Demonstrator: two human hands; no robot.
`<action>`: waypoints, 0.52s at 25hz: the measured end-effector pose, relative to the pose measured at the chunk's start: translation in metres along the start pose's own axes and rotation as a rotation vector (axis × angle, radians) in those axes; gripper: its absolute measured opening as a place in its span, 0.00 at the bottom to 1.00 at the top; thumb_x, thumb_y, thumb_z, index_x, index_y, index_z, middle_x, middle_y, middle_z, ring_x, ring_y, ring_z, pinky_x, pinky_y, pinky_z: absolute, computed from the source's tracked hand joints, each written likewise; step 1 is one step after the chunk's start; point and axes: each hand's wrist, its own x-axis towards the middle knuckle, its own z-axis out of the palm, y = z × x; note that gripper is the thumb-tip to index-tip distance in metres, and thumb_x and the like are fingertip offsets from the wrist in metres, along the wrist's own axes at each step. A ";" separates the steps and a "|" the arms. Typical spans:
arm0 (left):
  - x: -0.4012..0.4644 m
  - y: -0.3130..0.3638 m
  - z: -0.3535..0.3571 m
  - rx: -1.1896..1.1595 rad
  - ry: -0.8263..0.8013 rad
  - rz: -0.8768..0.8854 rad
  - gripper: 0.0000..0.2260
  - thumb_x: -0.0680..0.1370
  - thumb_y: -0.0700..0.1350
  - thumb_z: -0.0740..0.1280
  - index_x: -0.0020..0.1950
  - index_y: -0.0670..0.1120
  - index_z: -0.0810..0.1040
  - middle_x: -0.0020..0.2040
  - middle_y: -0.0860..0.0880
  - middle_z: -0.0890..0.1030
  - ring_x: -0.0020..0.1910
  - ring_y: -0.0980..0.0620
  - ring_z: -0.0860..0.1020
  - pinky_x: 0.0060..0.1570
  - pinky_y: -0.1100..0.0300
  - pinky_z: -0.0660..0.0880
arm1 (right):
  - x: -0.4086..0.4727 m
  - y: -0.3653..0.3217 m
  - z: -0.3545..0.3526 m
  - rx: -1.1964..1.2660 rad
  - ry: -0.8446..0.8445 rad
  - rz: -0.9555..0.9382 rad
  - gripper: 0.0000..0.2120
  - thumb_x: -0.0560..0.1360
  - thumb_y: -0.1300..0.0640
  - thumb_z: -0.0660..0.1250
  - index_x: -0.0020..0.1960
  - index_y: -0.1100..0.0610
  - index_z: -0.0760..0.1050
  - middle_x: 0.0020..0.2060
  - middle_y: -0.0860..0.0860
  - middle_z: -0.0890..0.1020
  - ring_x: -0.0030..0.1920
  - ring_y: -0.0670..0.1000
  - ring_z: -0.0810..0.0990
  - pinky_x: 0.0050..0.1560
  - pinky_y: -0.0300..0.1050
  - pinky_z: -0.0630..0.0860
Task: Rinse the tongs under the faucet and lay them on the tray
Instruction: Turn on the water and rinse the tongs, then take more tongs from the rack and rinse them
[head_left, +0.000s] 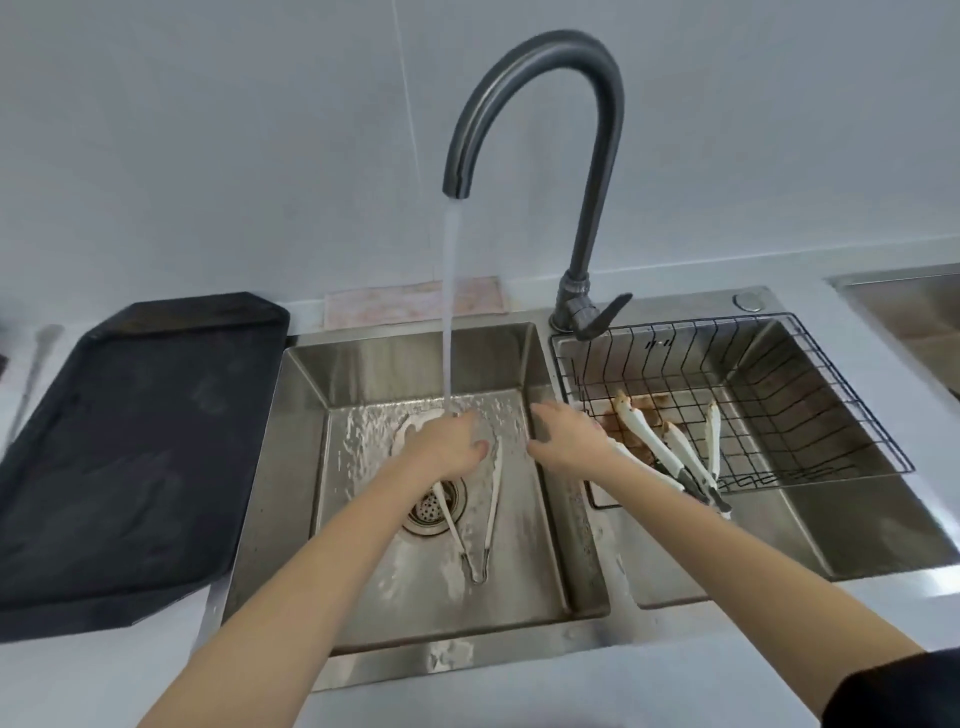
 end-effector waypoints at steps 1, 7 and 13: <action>-0.002 0.010 -0.003 0.014 0.011 0.016 0.26 0.80 0.51 0.54 0.77 0.46 0.53 0.76 0.42 0.62 0.74 0.42 0.62 0.71 0.45 0.60 | -0.004 0.008 -0.006 0.000 0.015 0.008 0.27 0.75 0.52 0.60 0.73 0.55 0.62 0.72 0.56 0.67 0.72 0.59 0.65 0.71 0.59 0.63; 0.002 0.070 -0.006 0.063 0.056 0.109 0.25 0.80 0.50 0.54 0.76 0.44 0.57 0.75 0.42 0.64 0.73 0.43 0.64 0.70 0.47 0.64 | -0.020 0.063 -0.038 -0.015 0.061 0.076 0.28 0.76 0.54 0.60 0.75 0.56 0.59 0.74 0.55 0.63 0.74 0.58 0.61 0.73 0.59 0.60; 0.015 0.128 0.009 0.054 0.043 0.102 0.23 0.80 0.52 0.56 0.73 0.45 0.63 0.70 0.43 0.70 0.69 0.43 0.69 0.65 0.48 0.68 | -0.023 0.122 -0.061 0.008 0.032 0.129 0.27 0.76 0.57 0.59 0.74 0.56 0.61 0.70 0.59 0.68 0.67 0.60 0.70 0.66 0.54 0.71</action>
